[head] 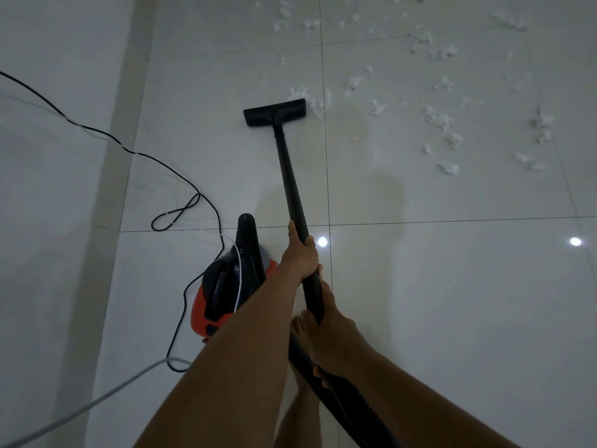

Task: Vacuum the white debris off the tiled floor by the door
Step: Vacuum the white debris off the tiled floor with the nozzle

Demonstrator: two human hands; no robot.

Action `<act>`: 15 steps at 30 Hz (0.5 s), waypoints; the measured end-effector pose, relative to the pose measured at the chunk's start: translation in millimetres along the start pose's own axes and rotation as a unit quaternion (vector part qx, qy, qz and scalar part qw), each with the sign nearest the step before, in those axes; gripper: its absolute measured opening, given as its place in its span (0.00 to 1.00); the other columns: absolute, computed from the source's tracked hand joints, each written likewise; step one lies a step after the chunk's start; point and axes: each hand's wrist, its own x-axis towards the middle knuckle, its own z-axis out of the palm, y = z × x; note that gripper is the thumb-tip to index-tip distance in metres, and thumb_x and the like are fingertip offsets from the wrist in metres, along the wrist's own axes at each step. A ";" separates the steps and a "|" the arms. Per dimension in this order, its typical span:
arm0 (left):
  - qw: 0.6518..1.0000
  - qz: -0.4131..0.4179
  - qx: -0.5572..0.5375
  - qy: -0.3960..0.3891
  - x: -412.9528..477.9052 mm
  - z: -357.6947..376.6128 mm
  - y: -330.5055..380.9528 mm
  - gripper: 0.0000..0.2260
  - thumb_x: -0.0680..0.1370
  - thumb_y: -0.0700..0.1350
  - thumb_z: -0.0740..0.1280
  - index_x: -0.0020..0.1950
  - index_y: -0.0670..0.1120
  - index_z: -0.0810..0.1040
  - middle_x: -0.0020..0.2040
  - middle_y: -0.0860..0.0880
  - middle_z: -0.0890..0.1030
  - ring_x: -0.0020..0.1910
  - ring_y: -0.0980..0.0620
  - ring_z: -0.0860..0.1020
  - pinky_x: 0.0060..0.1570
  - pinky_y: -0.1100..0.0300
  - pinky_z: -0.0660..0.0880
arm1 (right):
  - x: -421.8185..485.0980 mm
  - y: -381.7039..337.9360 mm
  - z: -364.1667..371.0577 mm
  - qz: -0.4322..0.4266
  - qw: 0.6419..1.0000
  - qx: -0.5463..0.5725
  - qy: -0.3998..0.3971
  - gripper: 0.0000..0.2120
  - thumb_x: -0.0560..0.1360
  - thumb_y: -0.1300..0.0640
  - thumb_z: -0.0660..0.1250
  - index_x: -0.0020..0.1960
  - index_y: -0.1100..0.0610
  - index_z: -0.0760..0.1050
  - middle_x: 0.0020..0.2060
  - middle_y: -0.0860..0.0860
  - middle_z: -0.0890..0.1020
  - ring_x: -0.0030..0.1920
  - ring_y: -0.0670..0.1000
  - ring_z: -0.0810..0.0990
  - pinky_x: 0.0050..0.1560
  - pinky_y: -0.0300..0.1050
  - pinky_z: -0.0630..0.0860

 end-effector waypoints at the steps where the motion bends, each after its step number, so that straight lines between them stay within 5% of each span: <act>1: 1.000 0.000 0.003 0.001 5.0 -3.7 3.8 0.30 0.86 0.50 0.52 0.80 0.61 0.35 0.46 0.41 0.79 0.33 0.50 0.77 0.41 0.53 0.81 | 4.5 -5.2 -1.6 0.000 1.000 -0.001 -0.001 0.32 0.85 0.45 0.53 0.79 0.33 0.36 0.48 0.59 0.83 0.32 0.52 0.80 0.41 0.53 0.85; 8: 1.000 -0.010 0.010 -0.002 14.8 -17.6 19.4 0.30 0.86 0.50 0.52 0.80 0.61 0.34 0.42 0.42 0.79 0.32 0.51 0.77 0.34 0.58 0.77 | 14.1 -26.4 -5.8 -0.007 1.000 -0.008 -0.001 0.32 0.86 0.47 0.53 0.80 0.35 0.36 0.46 0.56 0.83 0.28 0.49 0.79 0.28 0.42 0.79; 15: 0.999 -0.026 -0.018 -0.015 -24.1 -17.6 20.9 0.30 0.86 0.50 0.52 0.80 0.62 0.34 0.41 0.43 0.78 0.32 0.52 0.77 0.33 0.58 0.77 | -21.0 -29.9 -8.0 0.009 1.000 -0.025 -0.010 0.33 0.85 0.46 0.54 0.80 0.34 0.35 0.49 0.57 0.83 0.29 0.51 0.80 0.32 0.46 0.82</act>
